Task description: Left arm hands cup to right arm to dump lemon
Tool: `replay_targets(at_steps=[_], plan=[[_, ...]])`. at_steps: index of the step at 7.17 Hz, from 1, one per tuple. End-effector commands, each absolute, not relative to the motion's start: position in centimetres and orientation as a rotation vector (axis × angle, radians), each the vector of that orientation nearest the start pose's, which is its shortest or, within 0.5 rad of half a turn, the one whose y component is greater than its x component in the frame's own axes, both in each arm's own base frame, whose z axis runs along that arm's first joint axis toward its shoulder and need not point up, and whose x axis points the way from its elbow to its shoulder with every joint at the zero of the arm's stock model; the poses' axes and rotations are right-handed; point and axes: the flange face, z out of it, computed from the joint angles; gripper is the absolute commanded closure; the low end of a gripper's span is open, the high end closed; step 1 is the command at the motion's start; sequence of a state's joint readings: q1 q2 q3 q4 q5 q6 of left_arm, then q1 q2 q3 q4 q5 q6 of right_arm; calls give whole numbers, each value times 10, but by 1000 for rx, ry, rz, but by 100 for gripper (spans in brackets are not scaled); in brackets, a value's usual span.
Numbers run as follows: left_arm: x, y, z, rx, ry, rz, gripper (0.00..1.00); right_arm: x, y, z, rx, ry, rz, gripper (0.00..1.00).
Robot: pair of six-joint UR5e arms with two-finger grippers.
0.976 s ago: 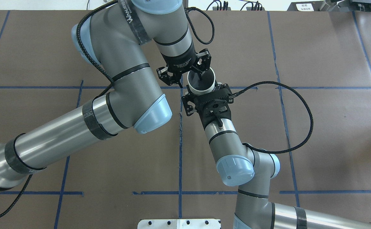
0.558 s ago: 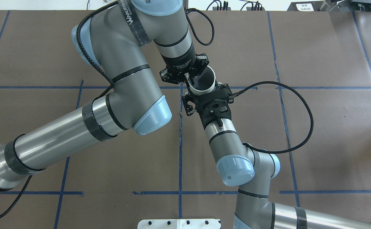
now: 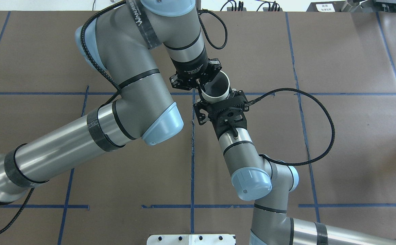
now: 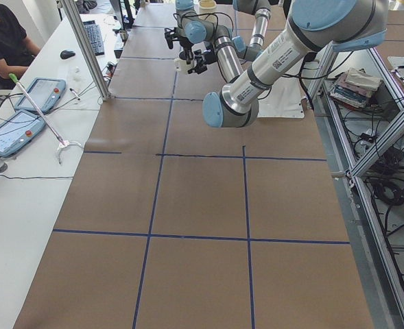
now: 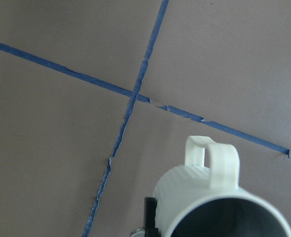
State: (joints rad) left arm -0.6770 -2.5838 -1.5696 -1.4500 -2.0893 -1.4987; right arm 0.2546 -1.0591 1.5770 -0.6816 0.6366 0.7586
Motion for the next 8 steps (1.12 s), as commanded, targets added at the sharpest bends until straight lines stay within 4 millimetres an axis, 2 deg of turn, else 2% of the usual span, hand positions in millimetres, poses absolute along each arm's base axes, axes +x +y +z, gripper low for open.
replay_targets(at_steps=[1, 3, 4, 5, 6, 7, 8], plan=[[476, -498, 21, -119, 1007, -324, 100, -566, -357, 272, 1282, -677, 175, 0], [427, -509, 16, -81, 1026, -372, 100, -569, -357, 275, 1281, -666, 161, 0], [408, -507, 50, -72, 1012, -378, 100, -567, -355, 276, 1284, -667, 165, 0], [386, -487, 96, -23, 997, -284, 100, -556, -354, 273, 1282, -690, 186, 0], [360, -471, 135, 13, 983, -227, 100, -534, -348, 284, 1276, -696, 171, 0], [351, -469, 170, 39, 946, -155, 100, -524, -344, 277, 1259, -740, 160, 0], [336, -467, 205, 76, 920, -78, 100, -523, -346, 281, 1247, -742, 143, 0]])
